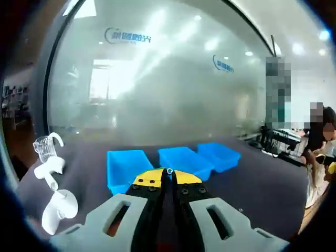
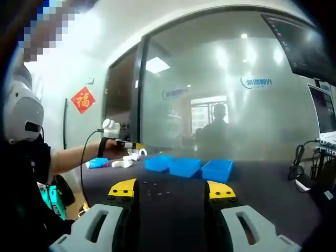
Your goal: Sort the screws, nuts, and washers into the corresponding bins
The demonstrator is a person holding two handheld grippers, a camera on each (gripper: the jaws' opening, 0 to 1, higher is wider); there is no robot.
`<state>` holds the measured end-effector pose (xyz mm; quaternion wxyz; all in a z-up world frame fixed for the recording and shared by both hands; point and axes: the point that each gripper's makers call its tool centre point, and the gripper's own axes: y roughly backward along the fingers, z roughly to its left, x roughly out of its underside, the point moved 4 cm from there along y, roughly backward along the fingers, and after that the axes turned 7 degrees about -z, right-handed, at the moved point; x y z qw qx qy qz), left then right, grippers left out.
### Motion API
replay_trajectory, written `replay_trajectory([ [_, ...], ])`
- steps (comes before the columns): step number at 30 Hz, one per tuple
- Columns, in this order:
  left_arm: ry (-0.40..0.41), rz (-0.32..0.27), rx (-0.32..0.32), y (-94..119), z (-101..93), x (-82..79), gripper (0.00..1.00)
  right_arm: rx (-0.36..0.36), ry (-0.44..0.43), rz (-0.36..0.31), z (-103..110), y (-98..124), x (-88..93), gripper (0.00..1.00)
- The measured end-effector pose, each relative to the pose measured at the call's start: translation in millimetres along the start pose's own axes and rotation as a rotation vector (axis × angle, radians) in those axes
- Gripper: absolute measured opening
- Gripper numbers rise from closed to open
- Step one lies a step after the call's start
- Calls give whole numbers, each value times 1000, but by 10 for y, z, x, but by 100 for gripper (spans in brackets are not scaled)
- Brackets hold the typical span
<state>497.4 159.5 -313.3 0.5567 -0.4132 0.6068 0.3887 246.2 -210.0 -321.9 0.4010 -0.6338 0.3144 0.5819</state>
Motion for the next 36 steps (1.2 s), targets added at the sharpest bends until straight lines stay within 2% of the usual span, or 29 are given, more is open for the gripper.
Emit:
replay_trajectory([
  [4,-32,-5,-3,-192,98,8,6,4,1,1,-9,2,-6,45],
  [8,44,16,-43,-347,213,39,6,3,2,1,-1,6,-15,45],
  [12,-3,47,-107,-415,238,97,6,3,1,-2,14,18,-25,45],
  [17,-44,72,-115,-592,253,141,6,4,-3,-7,44,55,-37,45],
  [20,-38,71,-111,-669,246,152,6,8,-3,-9,53,72,-48,45],
  [22,-95,99,-129,-708,273,180,6,7,-4,-12,70,78,-59,45],
  [26,-42,109,-146,-787,318,215,6,7,-3,-10,90,83,-64,45],
  [27,-32,110,-153,-875,390,214,6,8,-2,-8,93,83,-65,45],
  [36,-34,108,-188,-915,532,234,6,9,1,-6,115,83,-80,45],
])
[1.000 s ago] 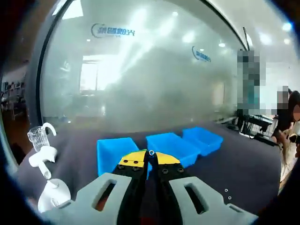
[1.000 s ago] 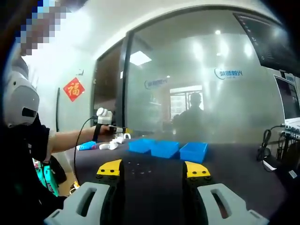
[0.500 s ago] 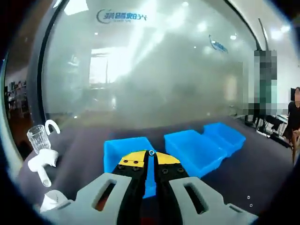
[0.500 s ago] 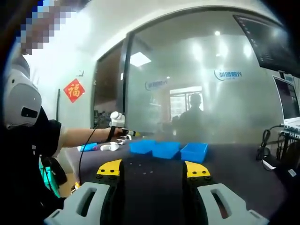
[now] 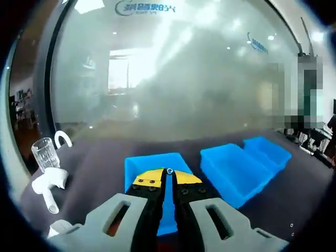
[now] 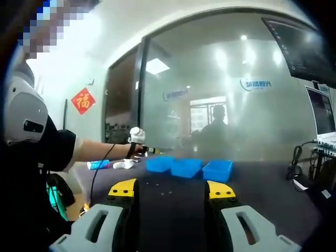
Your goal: Sort the screws, nuts, and washers into the corresponding bins
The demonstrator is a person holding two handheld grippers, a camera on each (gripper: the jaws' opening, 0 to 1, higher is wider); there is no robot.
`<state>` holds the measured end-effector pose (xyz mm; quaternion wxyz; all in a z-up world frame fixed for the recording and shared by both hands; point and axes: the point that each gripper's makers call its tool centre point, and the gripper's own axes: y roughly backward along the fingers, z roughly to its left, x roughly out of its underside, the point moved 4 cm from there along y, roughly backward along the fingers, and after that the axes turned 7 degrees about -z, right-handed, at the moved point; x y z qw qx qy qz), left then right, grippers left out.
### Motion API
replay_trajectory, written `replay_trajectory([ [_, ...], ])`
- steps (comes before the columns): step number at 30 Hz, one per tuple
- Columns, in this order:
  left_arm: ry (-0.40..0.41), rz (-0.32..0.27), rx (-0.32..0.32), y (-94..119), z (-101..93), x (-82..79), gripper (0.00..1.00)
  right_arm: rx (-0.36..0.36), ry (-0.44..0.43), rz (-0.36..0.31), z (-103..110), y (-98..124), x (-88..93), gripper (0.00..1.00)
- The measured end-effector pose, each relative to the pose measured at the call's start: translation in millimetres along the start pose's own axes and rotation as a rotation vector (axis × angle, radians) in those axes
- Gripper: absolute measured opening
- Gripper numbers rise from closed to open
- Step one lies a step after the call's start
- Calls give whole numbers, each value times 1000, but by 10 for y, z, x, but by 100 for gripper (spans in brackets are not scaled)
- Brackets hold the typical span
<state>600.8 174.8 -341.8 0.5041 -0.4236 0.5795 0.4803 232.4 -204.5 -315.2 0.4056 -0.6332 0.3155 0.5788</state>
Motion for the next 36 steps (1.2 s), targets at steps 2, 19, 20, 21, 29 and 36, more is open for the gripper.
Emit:
replay_trajectory([
  [2,5,-3,2,-2,2,4,6,-2,0,1,10,-1,-1,45],
  [19,-45,-23,38,-8,-64,-9,24,-9,-5,6,51,-4,29,45],
  [20,-43,-24,39,4,-59,-2,25,-7,-6,5,49,0,33,45],
  [21,-44,-24,41,19,-59,6,26,-6,-8,5,47,2,36,45],
  [29,-45,-55,81,272,-124,7,39,-4,-11,5,36,12,51,45],
  [36,-43,-134,194,832,-384,-70,39,-5,-21,4,12,-23,96,45],
])
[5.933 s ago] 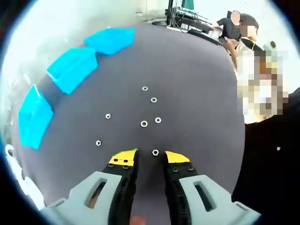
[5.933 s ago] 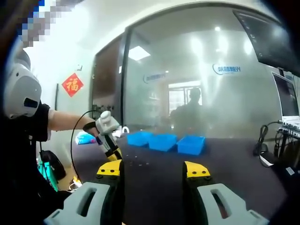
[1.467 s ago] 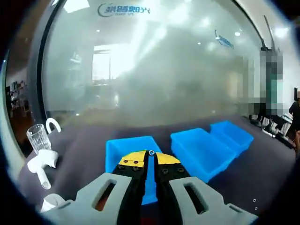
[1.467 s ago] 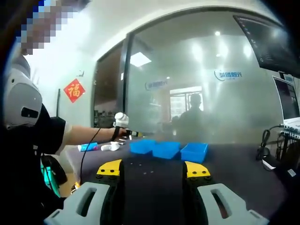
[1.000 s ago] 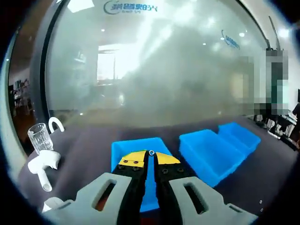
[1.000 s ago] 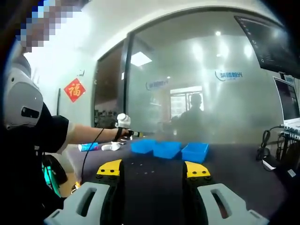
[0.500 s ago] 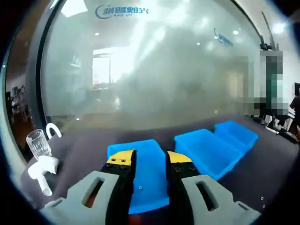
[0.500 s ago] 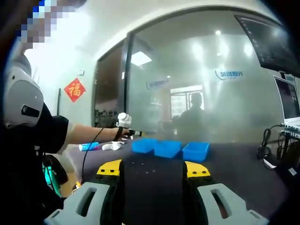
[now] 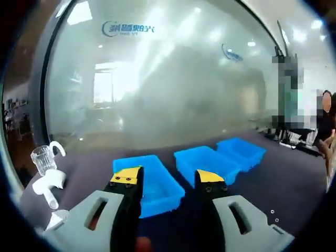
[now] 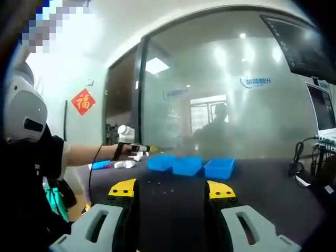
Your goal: Sort the screws, nuts, and washers into the corresponding bins
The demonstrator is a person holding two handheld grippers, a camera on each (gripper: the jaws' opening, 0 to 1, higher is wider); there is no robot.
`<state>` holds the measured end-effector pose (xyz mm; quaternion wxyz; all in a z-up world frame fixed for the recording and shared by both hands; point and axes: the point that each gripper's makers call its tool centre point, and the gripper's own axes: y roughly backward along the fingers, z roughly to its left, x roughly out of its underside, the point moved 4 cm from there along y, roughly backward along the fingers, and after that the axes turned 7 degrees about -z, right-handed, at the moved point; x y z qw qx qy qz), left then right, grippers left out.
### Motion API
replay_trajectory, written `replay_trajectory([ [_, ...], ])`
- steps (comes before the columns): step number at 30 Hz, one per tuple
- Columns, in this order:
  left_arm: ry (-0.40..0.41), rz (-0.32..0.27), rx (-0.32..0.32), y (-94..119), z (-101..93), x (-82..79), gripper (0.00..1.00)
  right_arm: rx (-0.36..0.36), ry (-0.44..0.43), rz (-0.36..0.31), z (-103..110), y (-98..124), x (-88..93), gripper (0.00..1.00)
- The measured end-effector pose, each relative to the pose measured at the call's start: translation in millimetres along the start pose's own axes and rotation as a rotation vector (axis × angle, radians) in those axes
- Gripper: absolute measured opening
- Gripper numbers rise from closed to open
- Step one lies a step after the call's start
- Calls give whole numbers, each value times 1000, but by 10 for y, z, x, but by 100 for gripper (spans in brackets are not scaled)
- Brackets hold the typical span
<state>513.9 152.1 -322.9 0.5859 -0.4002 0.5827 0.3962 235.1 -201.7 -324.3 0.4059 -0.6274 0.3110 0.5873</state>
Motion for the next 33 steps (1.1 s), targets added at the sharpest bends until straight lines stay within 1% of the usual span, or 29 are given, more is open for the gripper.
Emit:
replay_trajectory([
  [2,-3,-19,35,188,-125,-40,39,-1,-1,3,-14,-18,21,45],
  [3,9,-40,65,259,-170,-69,39,-1,-2,4,-24,-25,26,45],
  [5,37,-62,115,420,-259,-101,39,-1,-6,2,-41,-38,26,45],
  [6,45,-75,132,520,-298,-118,39,-1,-6,1,-46,-43,25,45],
  [8,43,-81,154,715,-336,-124,39,0,-5,0,-73,-57,26,45],
  [10,63,-99,179,930,-383,-138,39,2,-7,-2,-108,-78,29,45],
  [13,88,-121,183,1176,-399,-116,39,2,-9,-2,-134,-117,47,45],
  [16,97,-119,175,1374,-385,-10,39,-2,-11,5,-144,-155,82,45],
  [18,132,-129,169,1500,-373,46,38,-4,-12,12,-155,-179,109,45],
  [21,138,-126,163,1667,-379,120,38,-7,-17,16,-162,-202,131,45],
  [26,94,-136,188,1904,-424,114,38,-3,-17,20,-190,-221,145,45],
  [29,74,-134,218,2047,-461,95,39,8,-15,20,-240,-224,139,45],
  [30,56,-130,224,2099,-458,93,39,13,-17,18,-253,-223,132,45],
  [33,34,-118,230,2199,-452,95,39,19,-15,17,-267,-230,125,45],
])
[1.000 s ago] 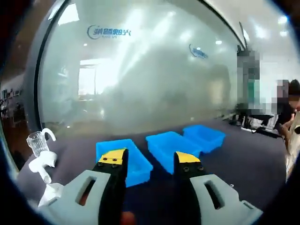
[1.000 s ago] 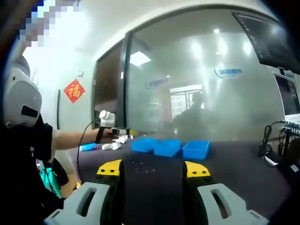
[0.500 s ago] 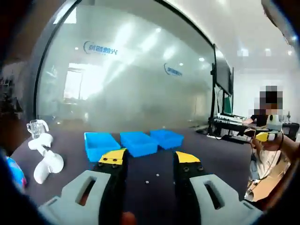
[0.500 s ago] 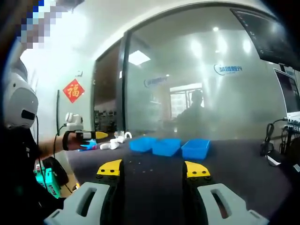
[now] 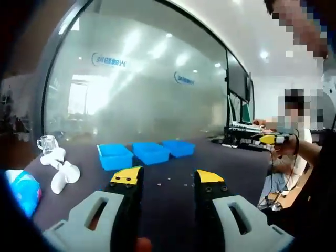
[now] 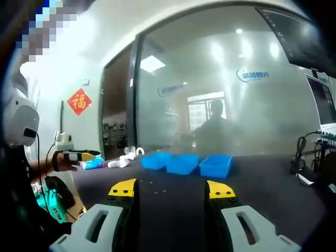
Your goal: Sort the screws, nuts, and washers into the corresponding bins
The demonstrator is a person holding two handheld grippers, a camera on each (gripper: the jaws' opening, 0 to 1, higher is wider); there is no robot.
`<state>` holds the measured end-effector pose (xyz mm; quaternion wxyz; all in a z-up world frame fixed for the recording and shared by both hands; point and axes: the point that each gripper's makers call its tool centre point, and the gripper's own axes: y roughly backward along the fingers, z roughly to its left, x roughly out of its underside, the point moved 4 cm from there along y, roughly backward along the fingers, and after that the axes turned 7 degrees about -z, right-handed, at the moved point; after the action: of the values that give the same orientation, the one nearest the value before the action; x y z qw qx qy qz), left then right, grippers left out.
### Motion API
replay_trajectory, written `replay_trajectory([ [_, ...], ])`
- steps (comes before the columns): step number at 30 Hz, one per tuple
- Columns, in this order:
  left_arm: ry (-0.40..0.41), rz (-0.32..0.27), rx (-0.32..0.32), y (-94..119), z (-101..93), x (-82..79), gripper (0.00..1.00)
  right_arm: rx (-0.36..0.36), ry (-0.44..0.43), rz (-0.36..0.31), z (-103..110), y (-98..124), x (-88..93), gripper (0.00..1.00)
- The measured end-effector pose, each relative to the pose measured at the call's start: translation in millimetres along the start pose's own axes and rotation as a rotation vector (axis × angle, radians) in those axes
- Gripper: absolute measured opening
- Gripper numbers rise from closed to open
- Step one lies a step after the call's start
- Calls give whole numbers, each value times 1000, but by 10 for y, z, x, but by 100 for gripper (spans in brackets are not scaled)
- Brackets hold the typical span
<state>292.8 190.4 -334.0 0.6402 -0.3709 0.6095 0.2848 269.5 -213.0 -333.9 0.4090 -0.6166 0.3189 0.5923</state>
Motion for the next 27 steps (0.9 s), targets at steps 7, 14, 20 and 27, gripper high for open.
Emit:
replay_trajectory([
  [7,-16,39,-19,116,-15,117,37,-13,4,3,50,-28,12,45],
  [14,-20,50,20,144,-114,150,38,-22,13,6,66,-30,-20,45],
  [20,-7,68,70,94,-129,149,38,-20,17,3,73,-17,-41,45],
  [27,23,68,102,62,-84,127,39,-29,24,5,117,4,-52,45],
])
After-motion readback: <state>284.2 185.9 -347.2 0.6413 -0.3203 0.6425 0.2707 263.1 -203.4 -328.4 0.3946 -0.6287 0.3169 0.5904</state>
